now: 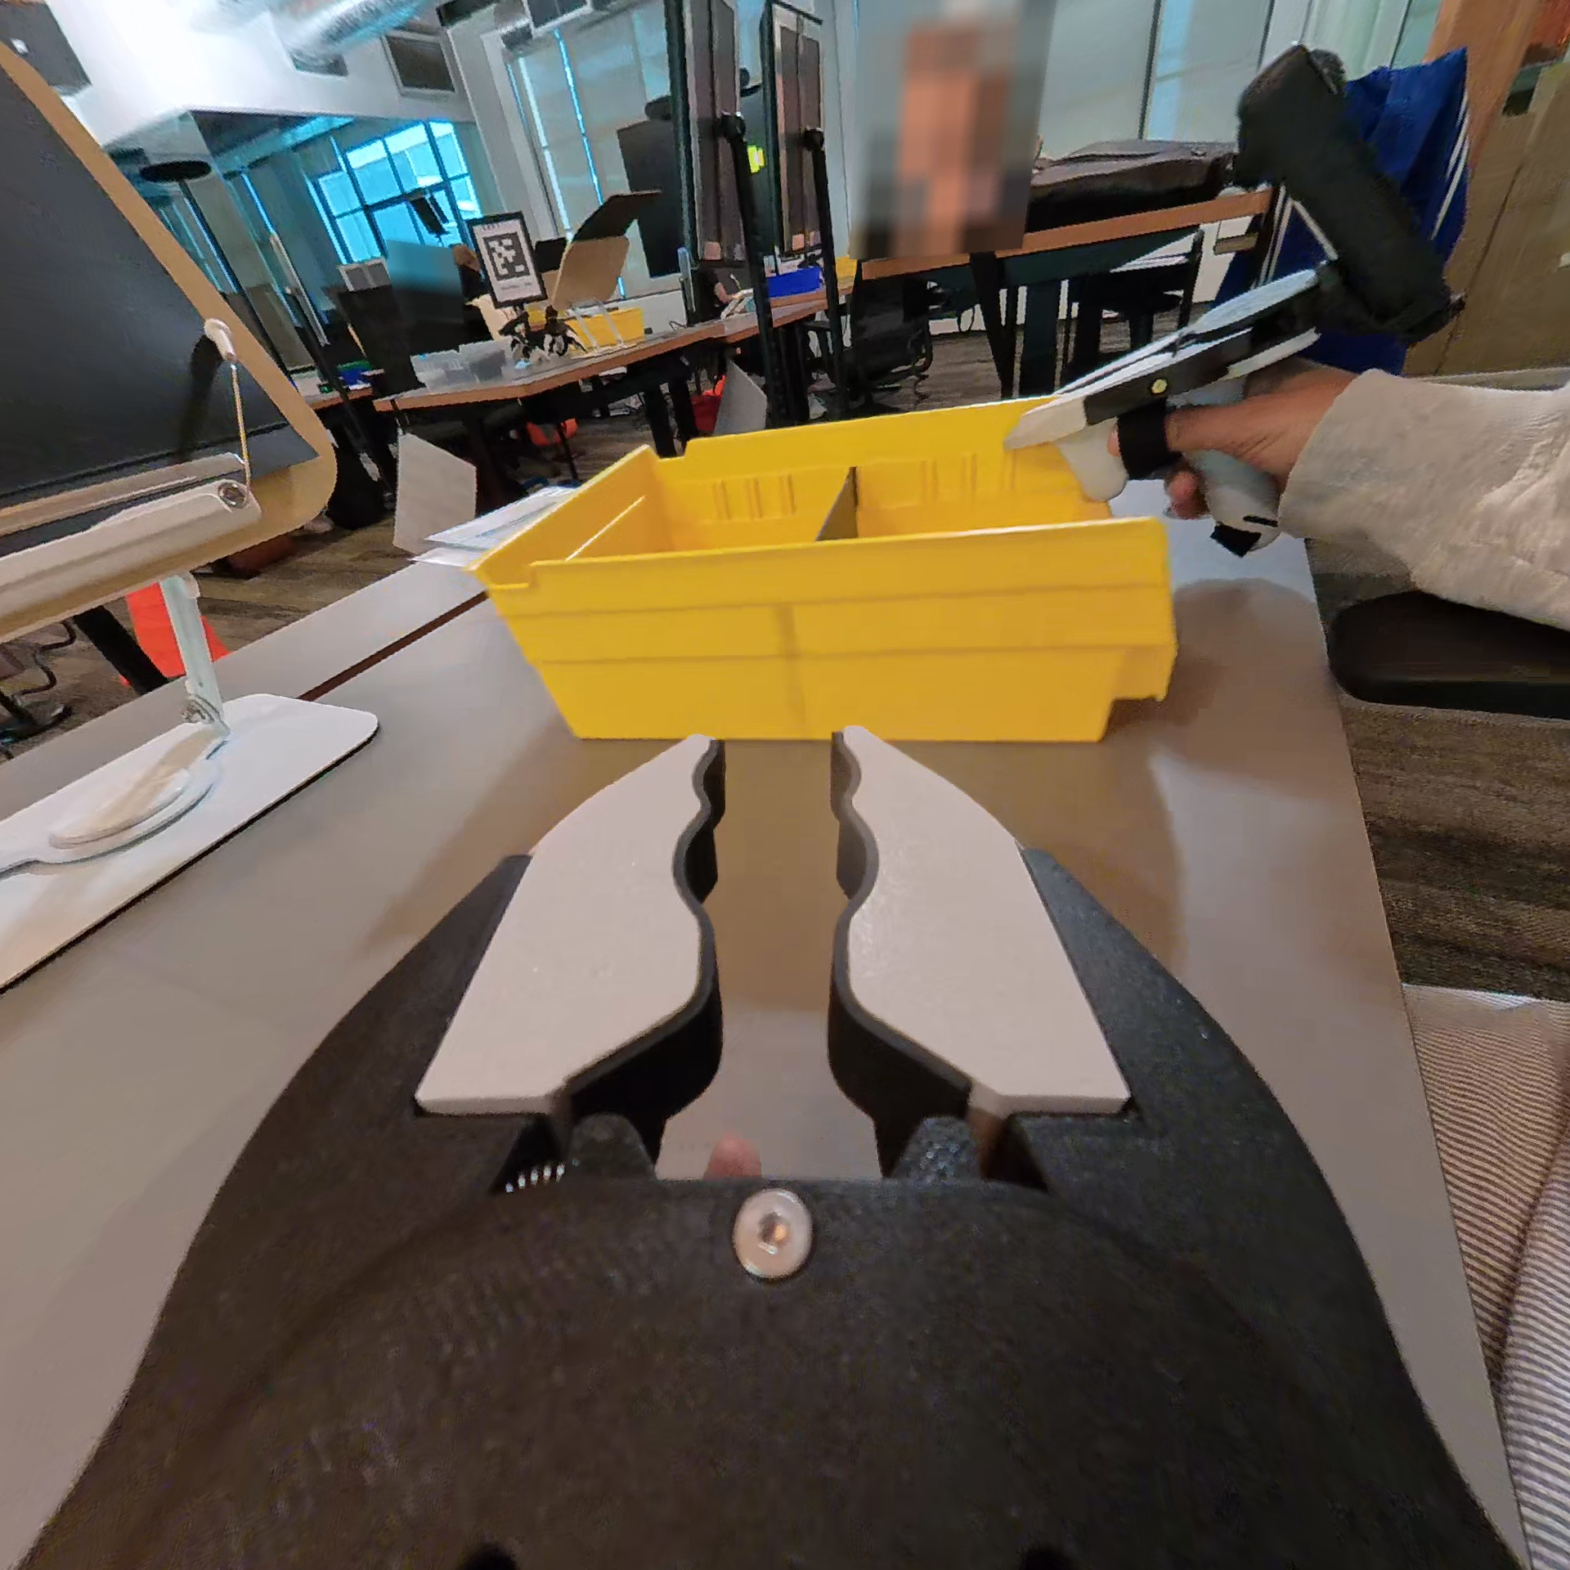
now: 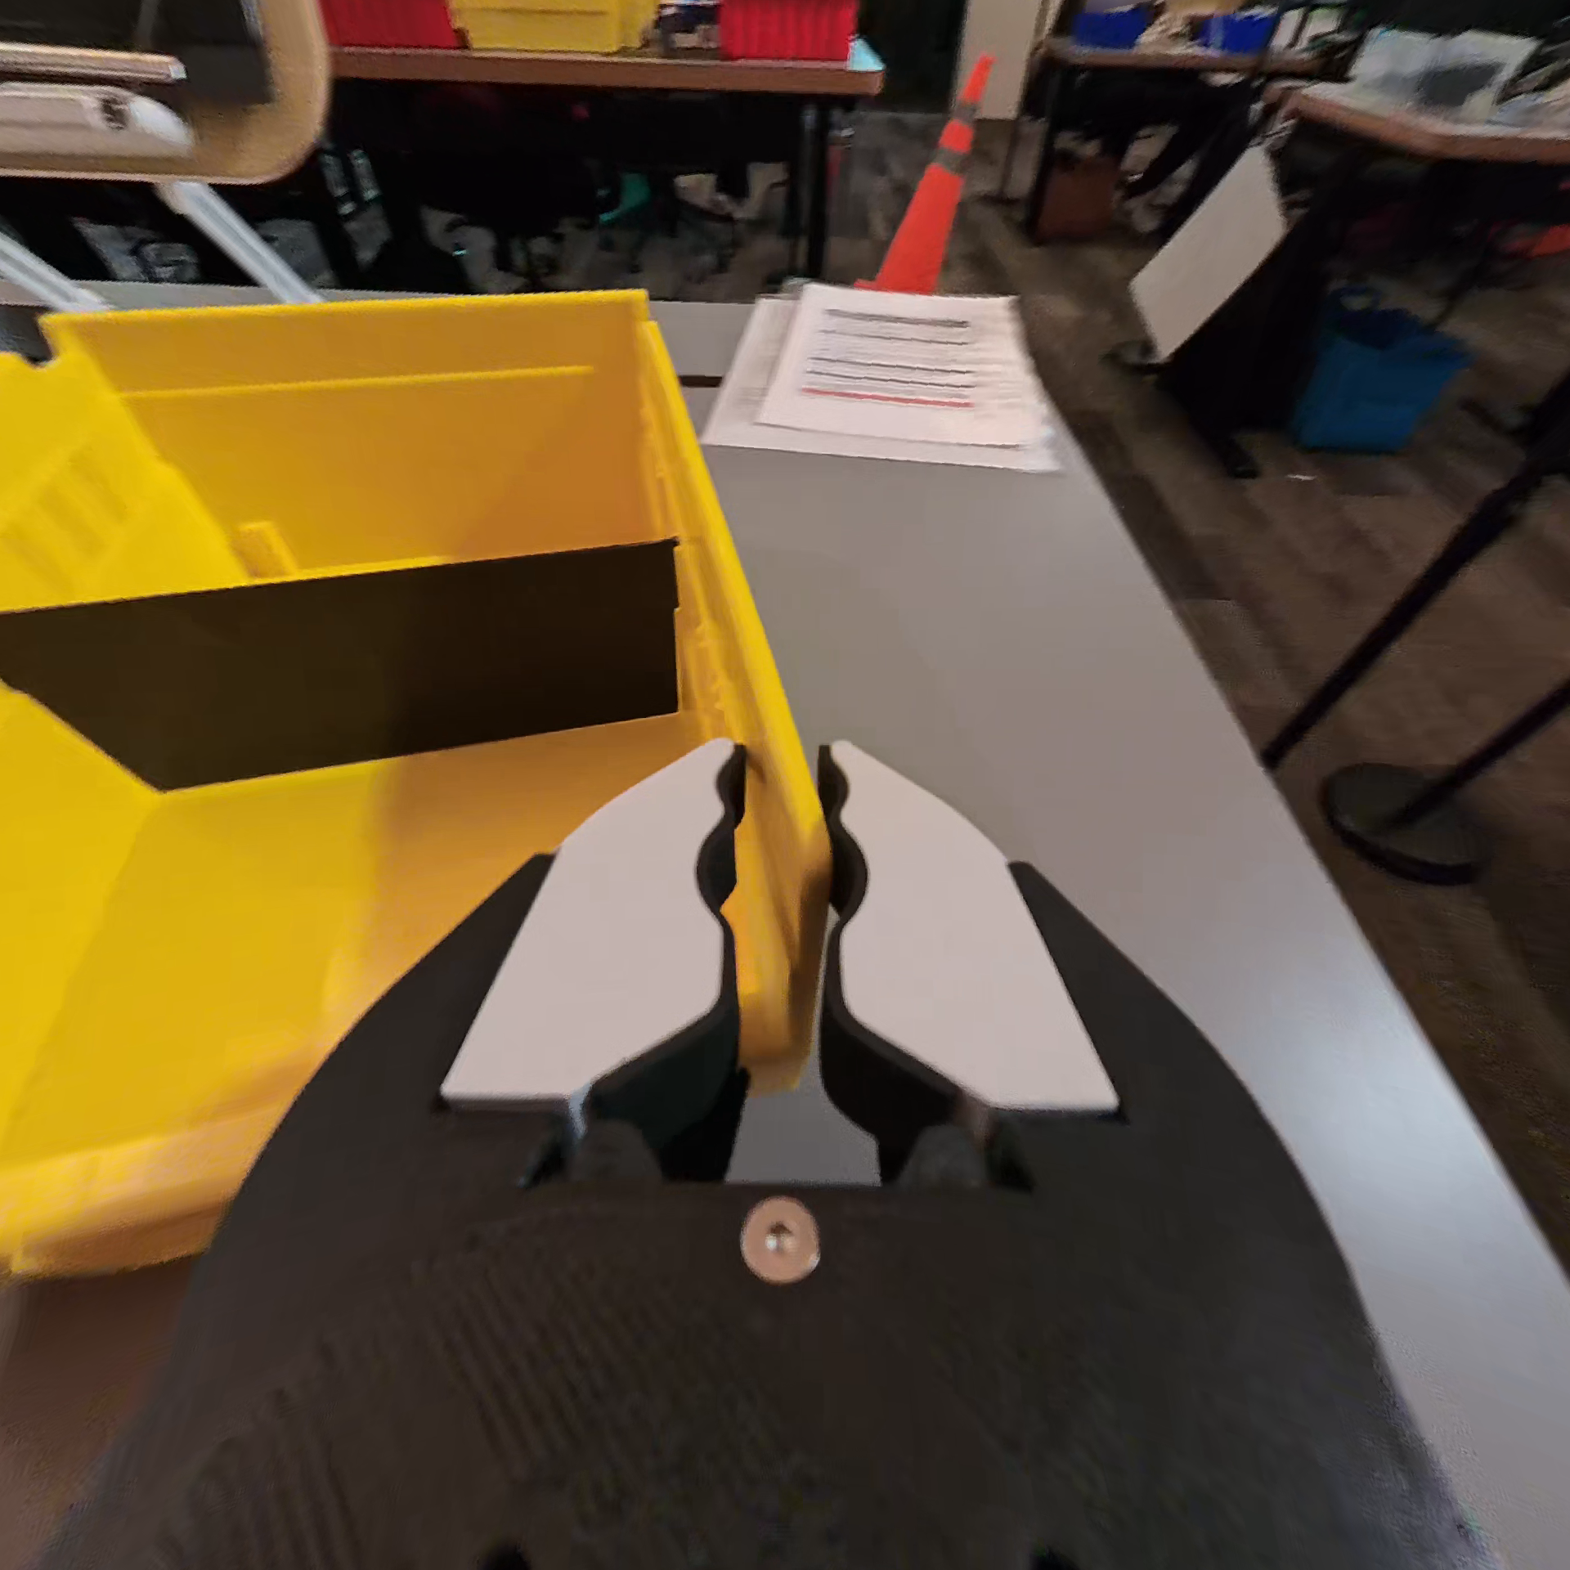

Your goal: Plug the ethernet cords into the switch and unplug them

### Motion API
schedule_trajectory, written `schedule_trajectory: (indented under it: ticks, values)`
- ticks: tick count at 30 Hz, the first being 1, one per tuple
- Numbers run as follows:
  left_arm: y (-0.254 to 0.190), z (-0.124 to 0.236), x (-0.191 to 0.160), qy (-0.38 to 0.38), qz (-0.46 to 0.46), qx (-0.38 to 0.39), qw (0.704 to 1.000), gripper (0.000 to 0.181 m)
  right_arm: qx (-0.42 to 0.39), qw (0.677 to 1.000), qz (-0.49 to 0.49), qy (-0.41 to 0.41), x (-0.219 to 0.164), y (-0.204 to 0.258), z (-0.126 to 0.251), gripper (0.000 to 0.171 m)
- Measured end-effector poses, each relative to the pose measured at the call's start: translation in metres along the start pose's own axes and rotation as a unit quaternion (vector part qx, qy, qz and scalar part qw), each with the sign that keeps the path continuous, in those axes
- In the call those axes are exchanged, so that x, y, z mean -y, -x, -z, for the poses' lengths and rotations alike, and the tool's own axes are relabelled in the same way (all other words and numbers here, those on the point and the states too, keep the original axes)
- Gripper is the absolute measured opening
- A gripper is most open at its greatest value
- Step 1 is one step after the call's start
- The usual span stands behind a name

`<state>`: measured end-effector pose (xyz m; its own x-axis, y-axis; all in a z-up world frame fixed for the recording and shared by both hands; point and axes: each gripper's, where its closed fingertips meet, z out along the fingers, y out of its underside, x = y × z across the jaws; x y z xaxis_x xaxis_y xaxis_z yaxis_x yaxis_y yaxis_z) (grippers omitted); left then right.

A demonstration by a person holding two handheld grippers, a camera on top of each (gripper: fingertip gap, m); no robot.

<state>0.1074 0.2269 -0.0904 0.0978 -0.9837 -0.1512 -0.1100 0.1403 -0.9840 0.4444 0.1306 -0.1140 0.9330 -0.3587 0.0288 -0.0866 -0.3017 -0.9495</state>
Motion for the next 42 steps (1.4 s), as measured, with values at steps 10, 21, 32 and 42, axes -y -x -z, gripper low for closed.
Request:
schedule_trajectory:
  ticks: [10,21,32,42]
  values:
    - [-0.001,0.000,0.000,0.001,0.029,-0.011,1.000,0.020,-0.054,0.998,-0.035,-0.025,-0.008,-0.069,0.027,0.014]
    - [0.009,0.008,0.013,-0.040,0.064,-0.001,0.997,0.009,-0.059,0.996,-0.058,-0.045,-0.008,-0.080,0.030,0.010]
    - [0.038,0.017,0.009,-0.067,0.212,0.000,0.975,0.012,0.002,0.948,0.057,-0.314,0.124,0.061,0.103,0.063]
    - [0.056,0.026,0.002,-0.058,0.202,0.018,0.977,0.015,0.338,0.922,0.129,-0.141,0.033,0.299,0.045,0.092]
